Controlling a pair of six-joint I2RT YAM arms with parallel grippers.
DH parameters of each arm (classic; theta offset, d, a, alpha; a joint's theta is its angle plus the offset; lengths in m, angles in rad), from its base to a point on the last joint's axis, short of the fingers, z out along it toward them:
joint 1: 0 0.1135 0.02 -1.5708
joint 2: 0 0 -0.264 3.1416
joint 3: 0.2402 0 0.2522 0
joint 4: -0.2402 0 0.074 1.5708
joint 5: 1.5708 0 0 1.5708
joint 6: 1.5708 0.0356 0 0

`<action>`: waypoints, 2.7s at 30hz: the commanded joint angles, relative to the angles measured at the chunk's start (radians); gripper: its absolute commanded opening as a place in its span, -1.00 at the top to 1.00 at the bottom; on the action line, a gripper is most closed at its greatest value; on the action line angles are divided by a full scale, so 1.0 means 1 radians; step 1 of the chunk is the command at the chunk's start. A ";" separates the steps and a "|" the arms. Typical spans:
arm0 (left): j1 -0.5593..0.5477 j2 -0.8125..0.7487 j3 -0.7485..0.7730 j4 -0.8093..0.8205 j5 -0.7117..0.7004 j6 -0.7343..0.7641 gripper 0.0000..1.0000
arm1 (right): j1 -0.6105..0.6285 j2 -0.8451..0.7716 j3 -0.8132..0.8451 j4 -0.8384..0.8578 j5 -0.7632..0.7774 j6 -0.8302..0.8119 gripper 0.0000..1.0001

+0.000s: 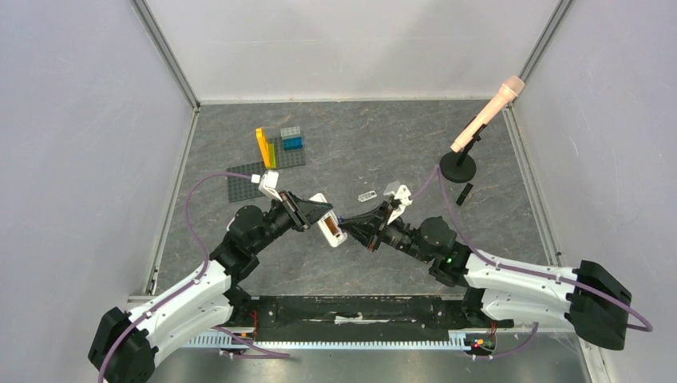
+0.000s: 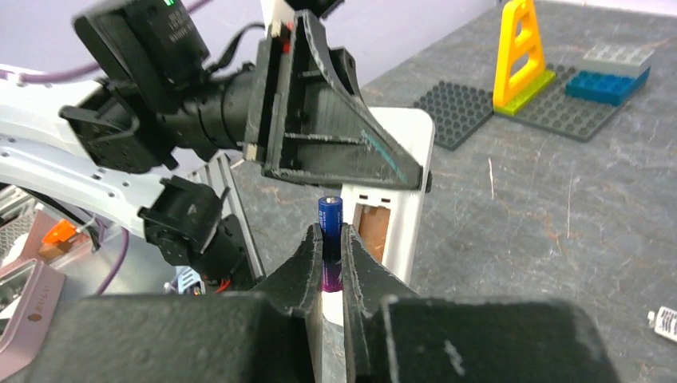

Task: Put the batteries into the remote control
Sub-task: Load the battery into the remote control.

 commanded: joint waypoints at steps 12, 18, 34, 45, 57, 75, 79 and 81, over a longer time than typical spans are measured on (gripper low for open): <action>0.003 -0.011 0.097 -0.154 -0.017 -0.078 0.96 | 0.041 0.126 0.066 0.076 0.075 -0.043 0.82; 0.003 -0.004 0.097 -0.152 -0.009 -0.080 0.96 | 0.048 0.164 0.076 0.089 0.082 -0.047 0.81; 0.003 -0.001 0.095 -0.135 0.008 -0.128 0.96 | 0.059 0.209 0.075 0.090 0.110 -0.076 0.77; 0.003 0.014 0.093 -0.135 0.003 -0.147 0.96 | 0.078 0.221 0.057 0.033 0.181 -0.097 0.62; 0.003 0.016 0.090 -0.143 -0.003 -0.147 0.96 | 0.084 0.210 0.050 -0.003 0.213 -0.098 0.78; 0.003 0.003 0.081 -0.202 -0.036 -0.078 0.96 | 0.084 0.117 0.113 -0.106 0.189 0.045 -0.09; 0.003 -0.013 0.074 -0.204 -0.035 -0.046 0.96 | 0.079 0.083 0.116 -0.192 0.268 0.170 -0.60; 0.003 -0.021 0.074 -0.209 -0.037 -0.032 0.96 | 0.063 0.073 0.125 -0.307 0.323 0.329 -0.95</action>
